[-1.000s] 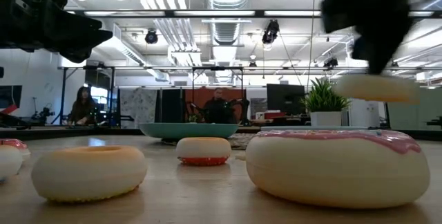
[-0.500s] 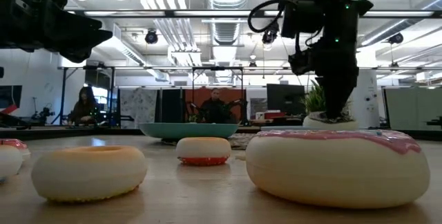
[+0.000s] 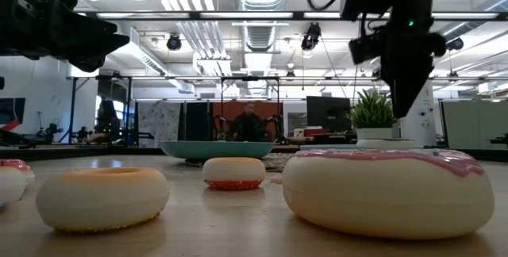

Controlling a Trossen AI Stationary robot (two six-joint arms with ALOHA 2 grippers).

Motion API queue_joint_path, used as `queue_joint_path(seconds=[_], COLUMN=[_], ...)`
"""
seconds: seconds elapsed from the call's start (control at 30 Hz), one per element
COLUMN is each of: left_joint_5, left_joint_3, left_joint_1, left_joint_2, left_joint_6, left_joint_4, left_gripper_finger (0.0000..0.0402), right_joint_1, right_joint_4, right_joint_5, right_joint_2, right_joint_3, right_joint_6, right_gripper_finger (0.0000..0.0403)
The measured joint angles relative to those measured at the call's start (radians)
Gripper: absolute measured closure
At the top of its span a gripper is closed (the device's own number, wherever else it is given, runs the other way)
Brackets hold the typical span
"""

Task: Pick & Place donuts
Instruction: Put the large purple donut on the blue plate

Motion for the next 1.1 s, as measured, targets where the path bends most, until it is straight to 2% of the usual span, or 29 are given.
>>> queue_joint_path(seconds=[0.1,0.23,0.37,0.43,0.5,0.57,0.8,1.0,1.1], left_joint_5=[0.0,0.0,0.0,0.0,0.0,0.0,0.0,0.0,0.0], left_joint_3=[0.0,0.0,0.0,0.0,0.0,0.0,0.0,0.0,0.0], left_joint_1=[0.0,0.0,0.0,0.0,0.0,0.0,0.0,0.0,0.0], left_joint_2=[0.0,0.0,0.0,0.0,0.0,0.0,0.0,0.0,0.0], left_joint_6=[0.0,0.0,0.0,0.0,0.0,0.0,0.0,0.0,0.0], left_joint_4=[0.0,0.0,0.0,0.0,0.0,0.0,0.0,0.0,0.0], left_gripper_finger=[0.0257,0.0257,0.0257,0.0257,0.0257,0.0257,0.0257,0.0257,0.0257], right_joint_1=[0.065,0.224,0.406,0.493,0.566,0.628,0.784,0.842,0.86], right_joint_4=[-0.015,-0.088,-0.108,-0.111,-0.114,-0.113,-0.092,0.023,0.026], right_joint_5=[-0.001,-0.059,-0.2,-0.247,-0.231,-0.211,-0.215,-0.238,-0.232], right_joint_2=[-0.091,-0.189,-0.247,-0.255,-0.253,-0.242,-0.168,-0.094,-0.045], right_joint_3=[-0.003,-0.045,-0.127,-0.147,-0.149,-0.149,-0.158,-0.168,-0.181], right_joint_6=[-0.014,0.019,0.064,0.162,0.291,0.354,0.378,0.419,0.456], right_gripper_finger=[0.0184,0.0184,0.0184,0.0184,0.0184,0.0184,0.0184,0.0183,0.0183])
